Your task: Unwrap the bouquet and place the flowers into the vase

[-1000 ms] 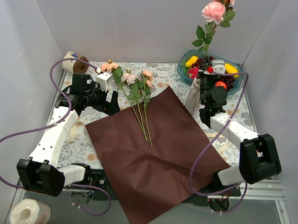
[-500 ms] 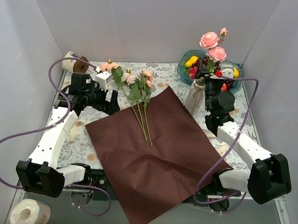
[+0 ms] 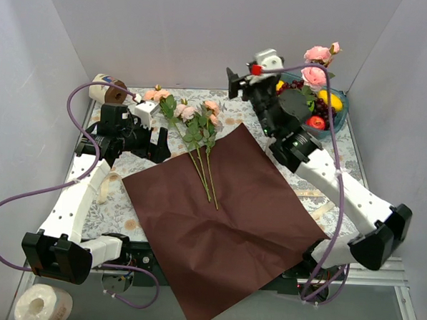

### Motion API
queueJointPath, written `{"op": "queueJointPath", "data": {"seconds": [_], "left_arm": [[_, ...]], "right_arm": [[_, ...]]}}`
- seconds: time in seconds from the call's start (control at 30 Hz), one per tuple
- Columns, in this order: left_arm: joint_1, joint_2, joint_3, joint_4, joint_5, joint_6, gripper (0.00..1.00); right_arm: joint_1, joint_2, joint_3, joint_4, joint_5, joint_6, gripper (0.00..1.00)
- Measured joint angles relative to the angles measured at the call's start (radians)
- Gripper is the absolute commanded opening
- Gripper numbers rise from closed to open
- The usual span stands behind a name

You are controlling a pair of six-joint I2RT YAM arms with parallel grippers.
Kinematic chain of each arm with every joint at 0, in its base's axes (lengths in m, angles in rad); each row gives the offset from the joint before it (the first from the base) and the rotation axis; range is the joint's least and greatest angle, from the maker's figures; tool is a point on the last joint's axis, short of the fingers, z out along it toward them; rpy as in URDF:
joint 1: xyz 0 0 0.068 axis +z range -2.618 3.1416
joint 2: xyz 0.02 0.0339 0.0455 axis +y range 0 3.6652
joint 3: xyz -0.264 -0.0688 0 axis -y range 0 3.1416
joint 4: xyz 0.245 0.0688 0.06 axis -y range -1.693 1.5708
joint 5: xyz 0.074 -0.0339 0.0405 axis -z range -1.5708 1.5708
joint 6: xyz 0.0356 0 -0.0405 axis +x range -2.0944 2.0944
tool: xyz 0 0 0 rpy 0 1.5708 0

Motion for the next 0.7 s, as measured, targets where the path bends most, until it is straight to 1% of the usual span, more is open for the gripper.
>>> {"op": "queueJointPath", "data": {"seconds": [0.07,0.13,0.27,0.4,0.53,0.7], "left_arm": [[0.0,0.0,0.004,0.001,-0.01,-0.006,0.98],[0.0,0.0,0.004,0.001,-0.028,-0.013,0.98],[0.002,0.0,0.004,0.001,-0.047,-0.019,0.98],[0.008,0.013,0.008,-0.008,-0.046,-0.02,0.98],[0.015,0.019,0.008,-0.004,-0.061,-0.027,0.98],[0.032,0.018,0.008,0.01,-0.084,-0.025,0.98]], "right_arm": [[0.011,0.082,0.105,-0.1,-0.004,0.013,0.81],[0.012,0.153,0.149,-0.187,-0.014,0.039,0.77],[0.012,0.289,0.153,-0.333,-0.047,0.108,0.76],[0.012,0.465,0.154,-0.456,-0.093,0.179,0.76],[0.012,0.587,0.154,-0.51,-0.129,0.23,0.77],[0.012,0.678,0.161,-0.536,-0.163,0.286,0.77]]}}
